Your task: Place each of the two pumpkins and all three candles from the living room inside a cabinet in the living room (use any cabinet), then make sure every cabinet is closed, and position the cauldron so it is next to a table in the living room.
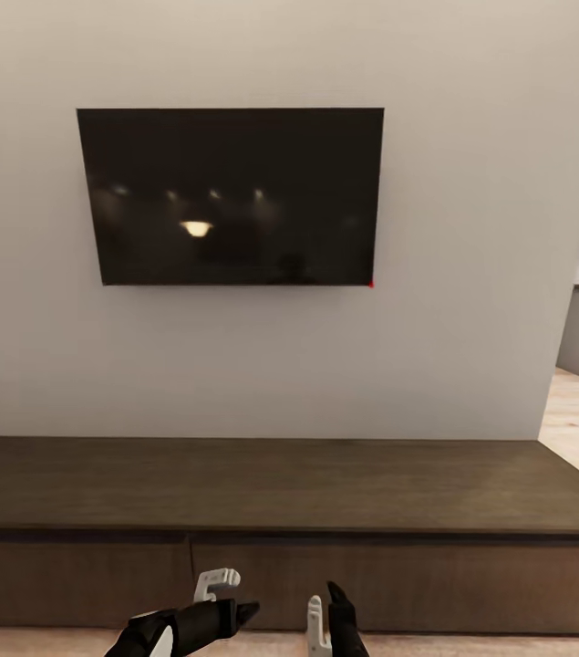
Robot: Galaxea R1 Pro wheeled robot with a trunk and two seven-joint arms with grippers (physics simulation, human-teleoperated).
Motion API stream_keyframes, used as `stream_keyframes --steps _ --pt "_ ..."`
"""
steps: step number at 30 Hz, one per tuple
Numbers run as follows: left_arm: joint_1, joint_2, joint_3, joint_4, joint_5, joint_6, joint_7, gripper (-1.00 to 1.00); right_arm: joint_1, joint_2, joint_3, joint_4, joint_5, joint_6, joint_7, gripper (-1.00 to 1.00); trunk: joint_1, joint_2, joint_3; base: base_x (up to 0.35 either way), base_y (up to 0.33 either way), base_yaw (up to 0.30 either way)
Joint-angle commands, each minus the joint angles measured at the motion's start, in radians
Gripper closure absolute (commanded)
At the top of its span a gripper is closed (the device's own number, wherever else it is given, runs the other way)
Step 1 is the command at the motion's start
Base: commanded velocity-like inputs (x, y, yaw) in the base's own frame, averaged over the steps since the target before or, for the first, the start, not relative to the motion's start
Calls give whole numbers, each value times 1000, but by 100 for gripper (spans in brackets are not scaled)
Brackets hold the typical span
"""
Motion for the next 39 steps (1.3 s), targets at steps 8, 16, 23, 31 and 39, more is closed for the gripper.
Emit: stream_keyframes --steps 8,16,23,31,39 --pt "0 0 -1 -1 10 10 1 -100 -1 0 1 0 8 8 -4 -100 0 0 -1 43 0 0" --pt "0 0 -1 -1 10 9 1 -100 -1 0 0 0 6 8 -4 -100 0 0 -1 60 0 0" --pt "0 0 -1 -1 10 9 1 -100 -1 0 -2 -1 6 8 -5 -100 0 0 -1 115 0 0" --pt "0 0 -1 -1 10 9 1 -100 -1 0 -6 -1 6 8 -5 -100 0 0 -1 10 0 0" --pt "0 0 -1 -1 10 9 1 -100 -1 0 -5 -1 6 9 -5 -100 0 0 -1 46 0 0"
